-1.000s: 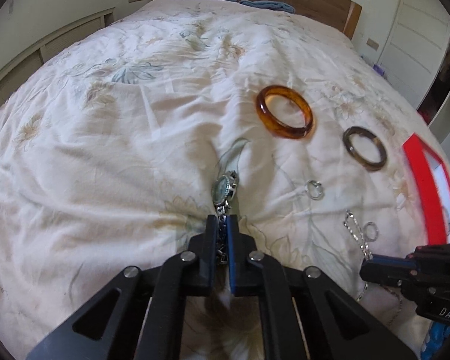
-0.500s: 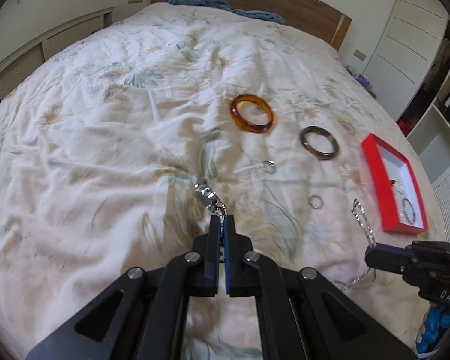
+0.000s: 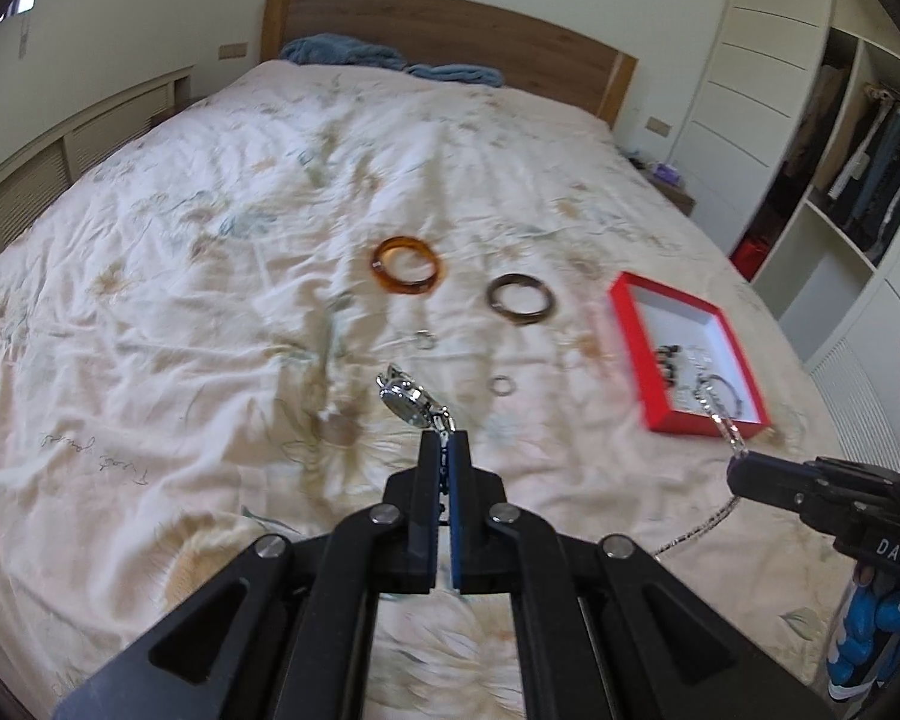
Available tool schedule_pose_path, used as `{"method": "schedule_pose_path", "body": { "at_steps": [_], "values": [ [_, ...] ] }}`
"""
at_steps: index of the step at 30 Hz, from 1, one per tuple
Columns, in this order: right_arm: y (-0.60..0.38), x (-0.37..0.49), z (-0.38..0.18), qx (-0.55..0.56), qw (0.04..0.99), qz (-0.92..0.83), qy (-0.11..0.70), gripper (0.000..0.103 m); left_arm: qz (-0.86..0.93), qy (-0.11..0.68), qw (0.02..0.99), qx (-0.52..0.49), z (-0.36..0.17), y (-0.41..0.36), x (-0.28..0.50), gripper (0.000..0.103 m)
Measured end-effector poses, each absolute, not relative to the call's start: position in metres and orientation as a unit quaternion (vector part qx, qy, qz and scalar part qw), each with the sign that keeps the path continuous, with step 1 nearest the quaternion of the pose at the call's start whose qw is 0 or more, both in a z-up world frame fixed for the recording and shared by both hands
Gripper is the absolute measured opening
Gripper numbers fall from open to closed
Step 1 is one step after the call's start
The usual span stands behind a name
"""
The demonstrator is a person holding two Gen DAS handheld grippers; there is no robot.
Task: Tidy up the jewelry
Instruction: 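Carry the watch and necklace into the red box and open both tools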
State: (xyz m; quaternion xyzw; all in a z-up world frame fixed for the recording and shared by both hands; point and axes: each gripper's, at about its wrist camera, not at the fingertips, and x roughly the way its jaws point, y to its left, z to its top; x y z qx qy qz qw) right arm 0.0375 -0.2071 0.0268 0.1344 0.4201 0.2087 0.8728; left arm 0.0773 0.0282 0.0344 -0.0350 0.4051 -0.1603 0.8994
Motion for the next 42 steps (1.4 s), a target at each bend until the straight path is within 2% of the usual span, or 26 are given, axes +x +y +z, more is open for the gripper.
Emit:
{"method": "schedule_pose_path", "body": {
  "at_steps": [12,22,30,42],
  "values": [
    [-0.282,-0.015,0.061,0.152,0.904,0.151,0.369,0.005,-0.235,0.389,0.891,-0.012,0.07,-0.053,0.04,0.002],
    [-0.345,-0.005,0.081,0.148,0.92,0.101,0.348,0.005,-0.296,0.387,0.873,0.02,0.082,-0.134,0.059,0.002],
    [-0.382,0.058,0.081,0.144,0.923,0.086,0.345,0.005,-0.325,0.404,0.854,0.043,0.066,-0.2,0.109,0.002],
    [-0.447,0.19,0.038,0.152,0.922,0.06,0.35,0.005,-0.33,0.432,0.837,0.068,0.012,-0.292,0.23,0.002]
  ]
}}
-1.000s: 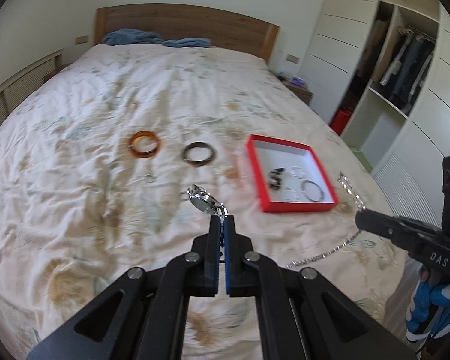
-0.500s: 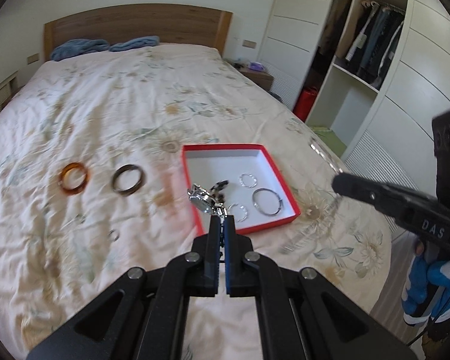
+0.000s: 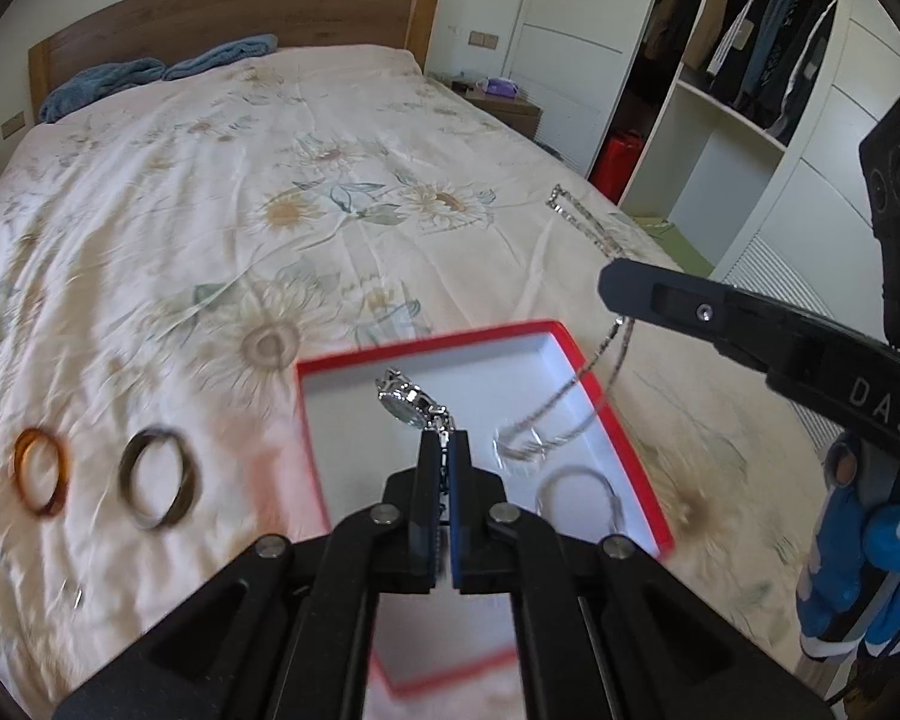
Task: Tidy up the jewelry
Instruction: 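Carry the watch and necklace into the red box and open both tools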
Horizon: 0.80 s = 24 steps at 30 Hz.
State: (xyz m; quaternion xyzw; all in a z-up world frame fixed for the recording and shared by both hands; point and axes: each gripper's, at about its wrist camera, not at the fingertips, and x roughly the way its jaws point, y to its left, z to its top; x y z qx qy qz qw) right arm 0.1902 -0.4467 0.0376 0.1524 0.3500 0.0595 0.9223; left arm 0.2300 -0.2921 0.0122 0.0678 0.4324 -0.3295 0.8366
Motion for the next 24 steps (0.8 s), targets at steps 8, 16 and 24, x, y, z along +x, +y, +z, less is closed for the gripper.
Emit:
{"method": "schedule_pose_path", "body": {
  "at_steps": [8,16,24],
  "values": [
    [-0.478,0.219,-0.035,0.153,0.901,0.037,0.405,0.005,-0.328,0.476,0.814,0.066,-0.054,-0.336,0.27,0.002],
    [-0.482,0.223,-0.088,0.157,0.876,0.028,0.456,0.005,-0.335,0.497,0.797,0.072,-0.085,-0.344,0.27,0.002],
    [-0.485,0.22,-0.088,0.151,0.874,0.013,0.461,0.009,-0.325,0.513,0.792,0.065,-0.089,-0.345,0.277,0.004]
  ]
}}
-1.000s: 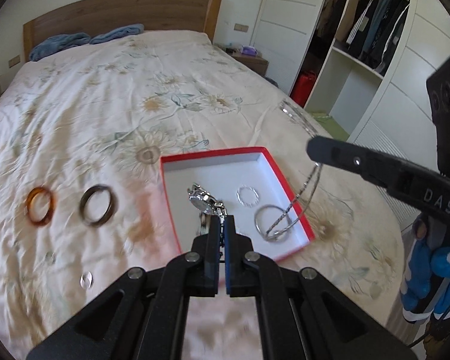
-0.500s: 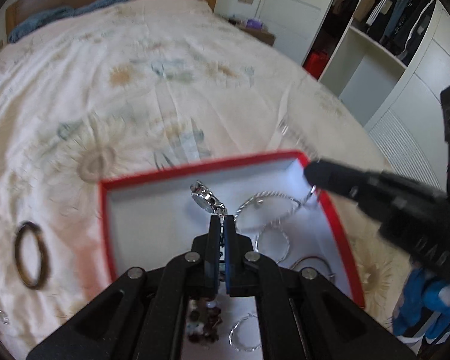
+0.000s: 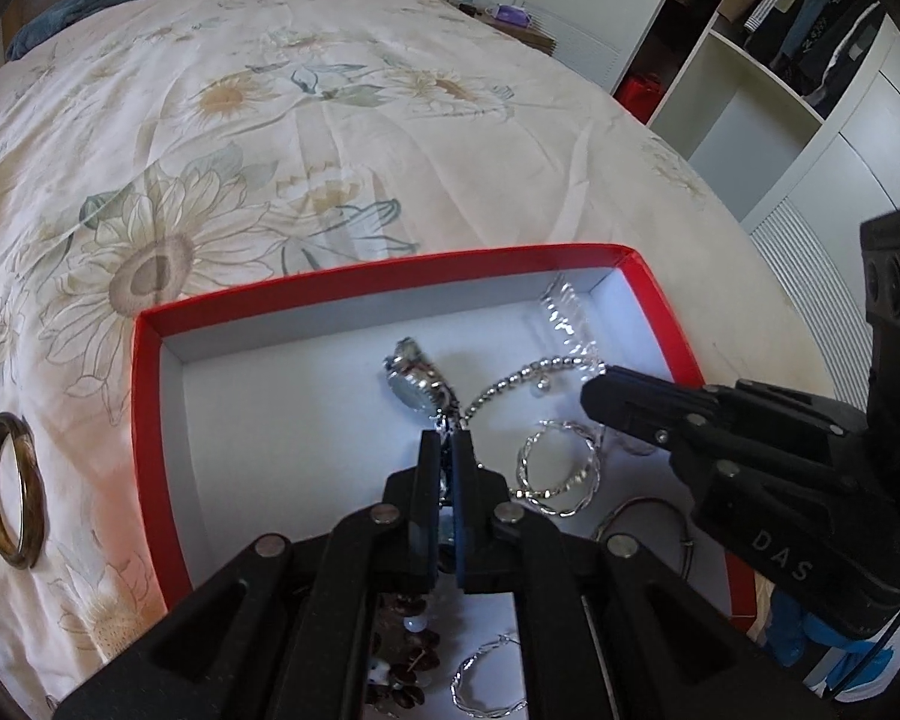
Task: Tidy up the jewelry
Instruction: 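Carry the watch and necklace into the red box and open both tools, then lift both open tools out of the box back over the rings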
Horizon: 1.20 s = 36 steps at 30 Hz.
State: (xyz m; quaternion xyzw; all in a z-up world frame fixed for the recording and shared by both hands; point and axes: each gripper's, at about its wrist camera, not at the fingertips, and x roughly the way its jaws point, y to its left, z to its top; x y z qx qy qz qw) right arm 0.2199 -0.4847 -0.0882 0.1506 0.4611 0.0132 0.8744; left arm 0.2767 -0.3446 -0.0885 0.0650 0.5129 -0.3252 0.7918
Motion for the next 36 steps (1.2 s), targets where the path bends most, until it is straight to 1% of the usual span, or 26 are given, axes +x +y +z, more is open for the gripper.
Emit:
{"method": "schedule_pose_path", "body": {
  "at_steps": [2,3,4,6,7,13,17,19,22,31,34,36],
  "values": [
    [-0.486,0.217,-0.087,0.152,0.874,0.01,0.462,0.011,-0.323,0.514,0.793,0.062,-0.087,-0.342,0.277,0.005],
    [-0.487,0.215,-0.085,0.152,0.874,0.008,0.462,0.013,-0.323,0.513,0.793,0.061,-0.086,-0.341,0.276,0.008],
    [-0.488,0.213,-0.083,0.152,0.874,0.006,0.461,0.017,-0.323,0.512,0.793,0.059,-0.084,-0.34,0.276,0.01],
    [-0.49,0.207,-0.078,0.156,0.876,0.002,0.457,0.023,-0.324,0.511,0.794,0.054,-0.079,-0.339,0.274,0.021],
    [-0.49,0.205,-0.075,0.158,0.876,0.0,0.455,0.023,-0.324,0.509,0.796,0.052,-0.077,-0.338,0.273,0.022],
    [-0.483,0.174,-0.045,0.155,0.884,-0.013,0.44,0.028,-0.322,0.489,0.809,0.051,-0.048,-0.329,0.256,0.023],
    [-0.461,0.143,-0.015,0.14,0.893,-0.027,0.427,0.032,-0.317,0.462,0.827,0.046,-0.018,-0.309,0.226,0.023],
    [-0.444,0.126,-0.003,0.131,0.896,-0.033,0.423,0.037,-0.308,0.451,0.836,0.05,-0.005,-0.295,0.207,0.023],
    [-0.417,0.1,0.013,0.117,0.901,-0.036,0.416,0.042,-0.293,0.442,0.846,0.06,0.008,-0.276,0.183,0.023],
    [-0.341,0.031,0.05,0.078,0.911,-0.055,0.402,0.044,-0.238,0.424,0.873,0.043,0.046,-0.19,0.106,0.023],
    [-0.316,0.013,0.061,0.059,0.916,-0.053,0.394,0.048,-0.222,0.423,0.878,0.032,0.054,-0.162,0.088,0.023],
    [-0.303,0.003,0.067,0.049,0.919,-0.049,0.389,0.048,-0.209,0.42,0.883,0.027,0.059,-0.143,0.075,0.023]
  ]
}}
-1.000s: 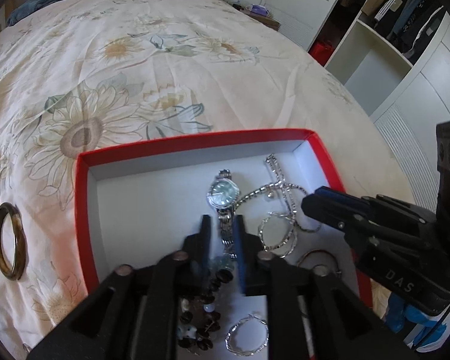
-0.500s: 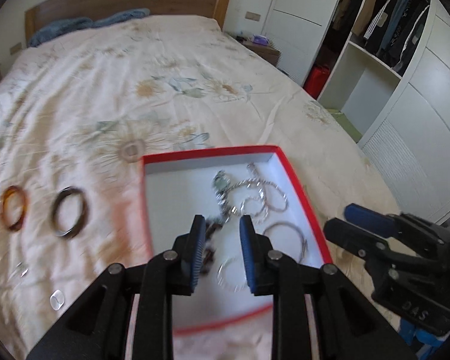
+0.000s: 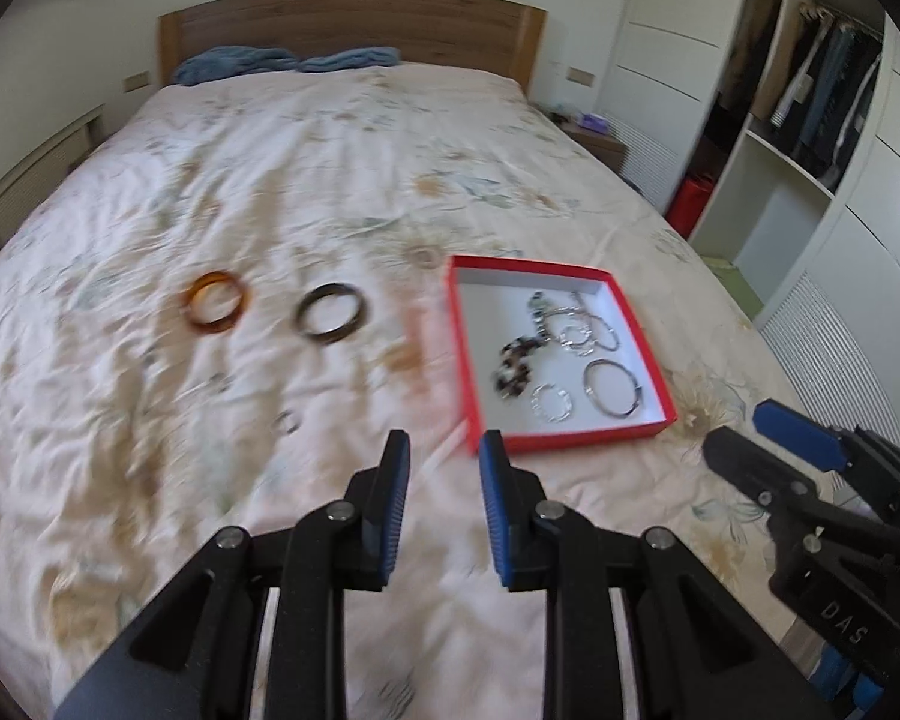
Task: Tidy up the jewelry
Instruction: 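Lift both open tools out of the box back over the rings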
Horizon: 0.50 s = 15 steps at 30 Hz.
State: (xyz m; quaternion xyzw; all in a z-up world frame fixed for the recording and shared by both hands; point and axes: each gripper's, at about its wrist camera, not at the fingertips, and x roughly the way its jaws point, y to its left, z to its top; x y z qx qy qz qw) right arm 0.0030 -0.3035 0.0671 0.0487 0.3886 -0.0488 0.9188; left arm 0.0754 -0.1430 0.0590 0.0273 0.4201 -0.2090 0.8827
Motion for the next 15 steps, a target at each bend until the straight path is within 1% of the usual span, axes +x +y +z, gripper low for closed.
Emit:
{"method": "schedule_pose_path", "body": {
  "at_steps": [7,11,15],
  "values": [
    [-0.267,-0.026,0.09,0.027,0.93,-0.032,0.365,0.048,-0.176,0.4,0.899,0.02,0.077,-0.093,0.038,0.023],
    [-0.251,-0.039,0.099,0.019,0.935,-0.027,0.354,0.049,-0.166,0.386,0.907,0.02,0.086,-0.077,0.023,0.023],
    [-0.241,-0.052,0.107,0.012,0.938,-0.026,0.345,0.051,-0.16,0.381,0.911,0.017,0.092,-0.064,0.009,0.023]
  ]
}}
